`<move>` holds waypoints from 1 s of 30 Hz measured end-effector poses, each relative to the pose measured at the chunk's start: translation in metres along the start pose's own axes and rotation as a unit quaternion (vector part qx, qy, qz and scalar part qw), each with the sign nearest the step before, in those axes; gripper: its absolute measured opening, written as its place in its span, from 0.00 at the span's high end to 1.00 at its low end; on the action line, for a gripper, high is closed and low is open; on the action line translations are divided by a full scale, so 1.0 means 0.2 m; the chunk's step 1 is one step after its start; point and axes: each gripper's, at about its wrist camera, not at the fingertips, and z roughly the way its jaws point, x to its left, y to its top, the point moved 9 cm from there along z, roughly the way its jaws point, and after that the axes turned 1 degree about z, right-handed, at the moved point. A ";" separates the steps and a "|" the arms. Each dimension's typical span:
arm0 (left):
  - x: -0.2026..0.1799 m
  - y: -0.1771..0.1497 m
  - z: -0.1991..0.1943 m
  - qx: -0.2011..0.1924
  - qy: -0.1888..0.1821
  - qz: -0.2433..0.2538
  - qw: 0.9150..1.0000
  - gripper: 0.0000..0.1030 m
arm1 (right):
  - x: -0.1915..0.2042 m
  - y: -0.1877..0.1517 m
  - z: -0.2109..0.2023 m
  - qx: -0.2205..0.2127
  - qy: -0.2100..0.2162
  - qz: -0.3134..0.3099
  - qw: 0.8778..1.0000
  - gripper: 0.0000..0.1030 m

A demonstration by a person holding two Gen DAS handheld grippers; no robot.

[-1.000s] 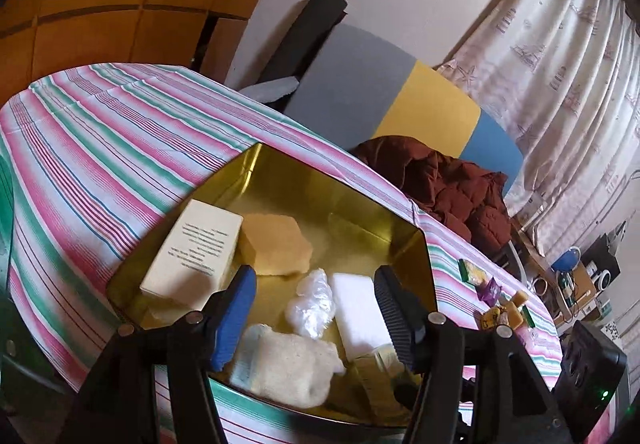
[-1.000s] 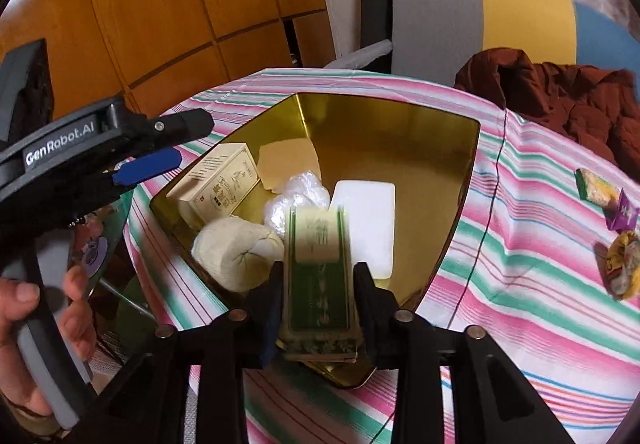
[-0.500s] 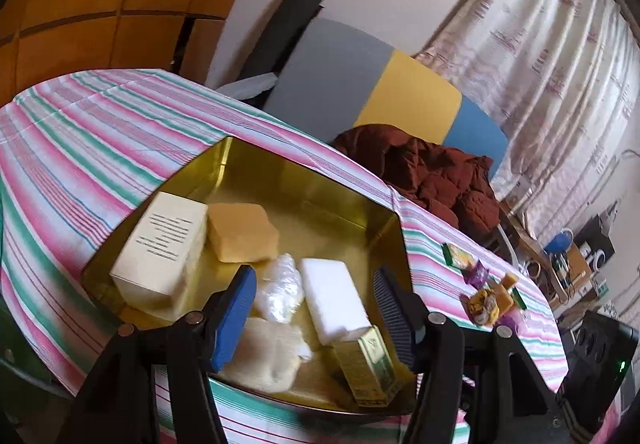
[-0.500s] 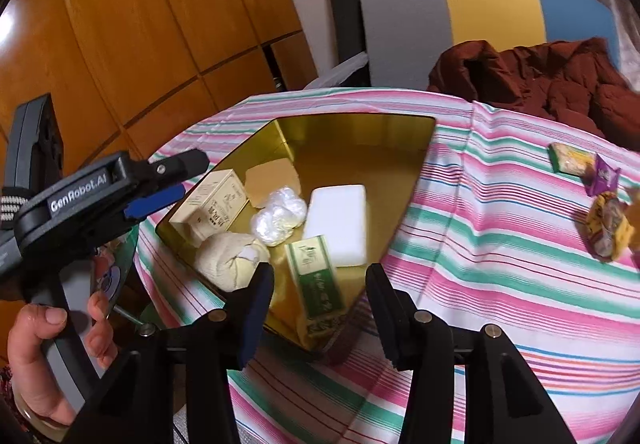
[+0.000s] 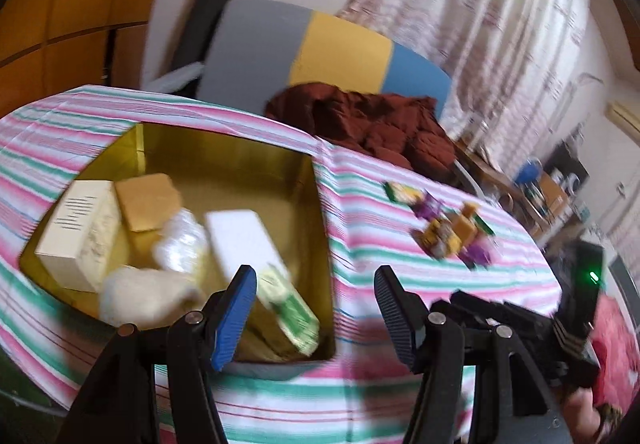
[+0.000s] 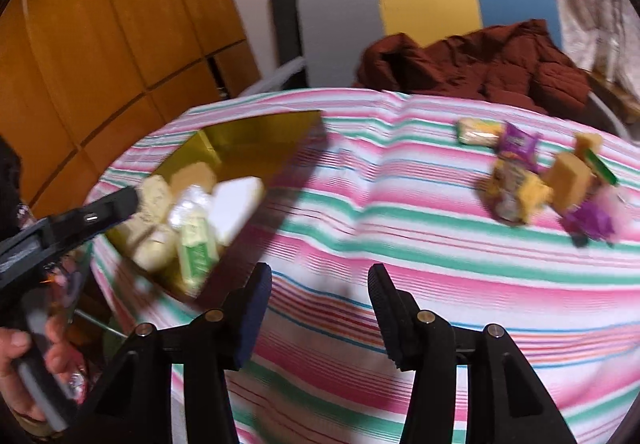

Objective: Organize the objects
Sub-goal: 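Withdraw both grippers from the tray toward the remaining items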

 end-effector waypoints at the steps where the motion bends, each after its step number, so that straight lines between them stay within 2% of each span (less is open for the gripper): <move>1: -0.04 -0.01 0.00 0.004 -0.006 0.007 1.000 0.40 | -0.05 -0.02 0.00 0.003 -0.008 0.007 1.000 0.50; 8: -0.32 -0.14 0.07 0.042 -0.047 0.070 0.996 0.40 | -0.44 -0.10 -0.05 0.010 -0.069 0.050 0.996 0.50; 14: -0.50 -0.27 0.12 0.081 -0.075 0.105 0.988 0.40 | -0.78 -0.10 -0.07 0.006 -0.129 0.094 0.987 0.48; 16: -0.53 -0.30 0.14 0.089 -0.077 0.110 0.987 0.40 | -0.87 -0.08 -0.08 0.001 -0.143 0.103 0.984 0.43; 18: -0.55 -0.33 0.15 0.099 -0.081 0.111 0.986 0.40 | -0.97 -0.05 -0.09 -0.012 -0.159 0.116 0.980 0.27; 23: -0.59 -0.37 0.16 0.109 -0.077 0.122 0.983 0.40 | -1.17 0.07 -0.12 -0.039 -0.195 0.126 0.972 0.26; 28: -0.59 -0.39 0.19 0.120 -0.073 0.118 0.983 0.40 | -1.33 0.15 -0.10 -0.040 -0.211 0.138 0.967 0.25; 30: -0.59 -0.39 0.20 0.122 -0.071 0.120 0.983 0.40 | -1.39 0.19 -0.10 -0.054 -0.217 0.148 0.963 0.25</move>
